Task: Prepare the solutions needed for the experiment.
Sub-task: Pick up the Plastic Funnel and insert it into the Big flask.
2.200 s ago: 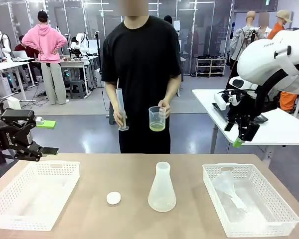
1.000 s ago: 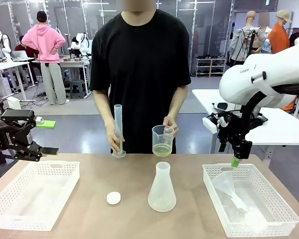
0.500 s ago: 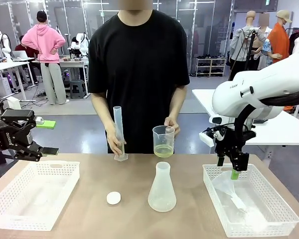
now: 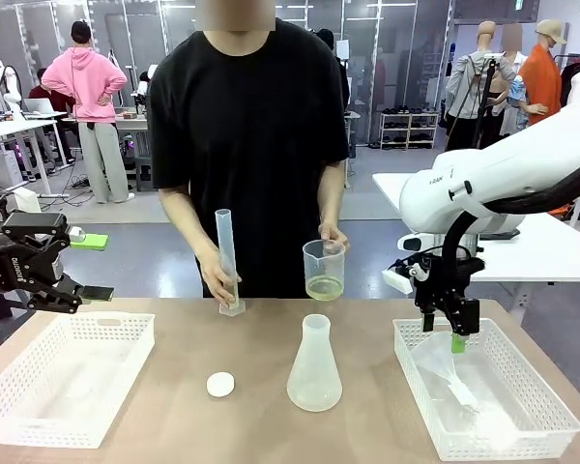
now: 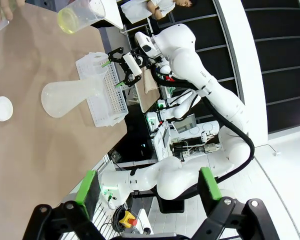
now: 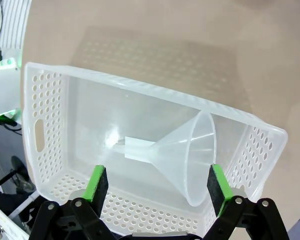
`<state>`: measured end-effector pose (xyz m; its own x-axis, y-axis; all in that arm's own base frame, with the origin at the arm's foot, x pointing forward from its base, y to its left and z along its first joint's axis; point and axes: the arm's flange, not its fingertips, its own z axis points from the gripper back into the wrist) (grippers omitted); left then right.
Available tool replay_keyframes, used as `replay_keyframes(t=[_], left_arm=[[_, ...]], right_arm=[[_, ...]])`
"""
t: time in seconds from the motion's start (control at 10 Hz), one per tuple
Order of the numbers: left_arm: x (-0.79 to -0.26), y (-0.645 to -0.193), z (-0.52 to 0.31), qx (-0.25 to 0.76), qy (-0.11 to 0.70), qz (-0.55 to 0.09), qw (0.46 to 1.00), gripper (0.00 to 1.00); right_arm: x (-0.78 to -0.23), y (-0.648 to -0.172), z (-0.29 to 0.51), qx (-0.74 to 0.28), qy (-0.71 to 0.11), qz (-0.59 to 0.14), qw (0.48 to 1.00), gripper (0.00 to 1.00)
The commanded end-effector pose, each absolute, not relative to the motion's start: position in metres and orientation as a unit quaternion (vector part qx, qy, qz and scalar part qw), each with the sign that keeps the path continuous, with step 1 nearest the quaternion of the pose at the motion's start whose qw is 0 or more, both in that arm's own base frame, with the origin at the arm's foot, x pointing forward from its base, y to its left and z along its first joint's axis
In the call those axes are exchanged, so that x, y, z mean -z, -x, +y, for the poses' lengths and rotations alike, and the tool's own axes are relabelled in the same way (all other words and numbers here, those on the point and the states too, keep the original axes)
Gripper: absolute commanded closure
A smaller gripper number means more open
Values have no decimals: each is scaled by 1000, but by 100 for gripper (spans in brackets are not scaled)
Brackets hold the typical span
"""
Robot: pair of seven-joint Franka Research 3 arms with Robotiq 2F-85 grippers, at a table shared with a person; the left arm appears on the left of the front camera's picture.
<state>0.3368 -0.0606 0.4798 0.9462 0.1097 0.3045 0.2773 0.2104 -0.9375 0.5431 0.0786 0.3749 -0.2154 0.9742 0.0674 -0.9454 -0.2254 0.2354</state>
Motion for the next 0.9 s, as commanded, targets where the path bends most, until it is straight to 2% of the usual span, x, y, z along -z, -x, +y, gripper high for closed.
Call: replay_keyframes(t=[0.0,0.7,0.8], left_arm=[[-481,-338,-63,53,636,-156,754,0],[-481,-338,-63,53,636,-156,754,0],[-481,-338,-63,53,636,-156,754,0]], right_arm=[[-377,-560,82,-777,-108,103,611,0],[-346,-578,86,-768,-138,167,602,0],[-344,-578,86,-769,-135,167,602,13]])
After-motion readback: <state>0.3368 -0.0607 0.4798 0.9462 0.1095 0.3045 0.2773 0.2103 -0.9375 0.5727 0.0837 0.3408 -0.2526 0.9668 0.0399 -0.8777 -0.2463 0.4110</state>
